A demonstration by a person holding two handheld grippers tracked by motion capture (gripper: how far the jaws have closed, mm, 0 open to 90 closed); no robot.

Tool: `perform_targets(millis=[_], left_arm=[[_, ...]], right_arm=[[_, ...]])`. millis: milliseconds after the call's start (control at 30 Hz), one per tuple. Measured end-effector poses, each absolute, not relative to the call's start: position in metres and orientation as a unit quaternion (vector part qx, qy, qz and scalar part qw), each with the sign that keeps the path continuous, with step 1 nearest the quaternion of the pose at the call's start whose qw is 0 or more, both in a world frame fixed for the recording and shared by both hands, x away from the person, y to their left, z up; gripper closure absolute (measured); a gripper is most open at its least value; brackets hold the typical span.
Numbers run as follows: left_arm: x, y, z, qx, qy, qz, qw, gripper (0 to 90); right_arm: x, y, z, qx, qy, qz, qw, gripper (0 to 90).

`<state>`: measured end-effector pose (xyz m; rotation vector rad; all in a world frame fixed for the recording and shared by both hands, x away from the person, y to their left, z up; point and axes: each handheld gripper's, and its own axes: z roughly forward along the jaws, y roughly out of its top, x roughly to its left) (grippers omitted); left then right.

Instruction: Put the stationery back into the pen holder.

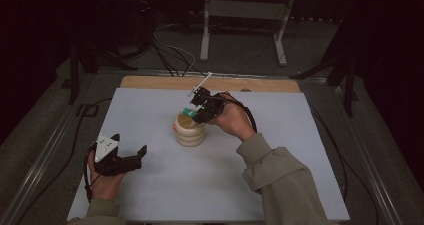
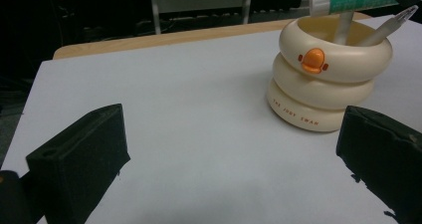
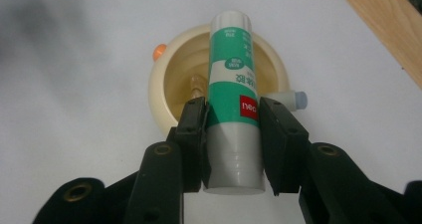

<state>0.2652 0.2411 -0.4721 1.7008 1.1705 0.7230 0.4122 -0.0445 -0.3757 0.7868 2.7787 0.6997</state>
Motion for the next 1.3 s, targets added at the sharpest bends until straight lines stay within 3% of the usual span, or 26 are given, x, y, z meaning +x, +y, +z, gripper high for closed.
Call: perform_targets(millis=[1300], left_arm=[[0.265,0.242,-0.473,0.689,0.477,0.293,0.461,0.4]], right_arm=[[0.417,-0.029,-0.385,0.264,0.937,0.210,0.093,63.8]])
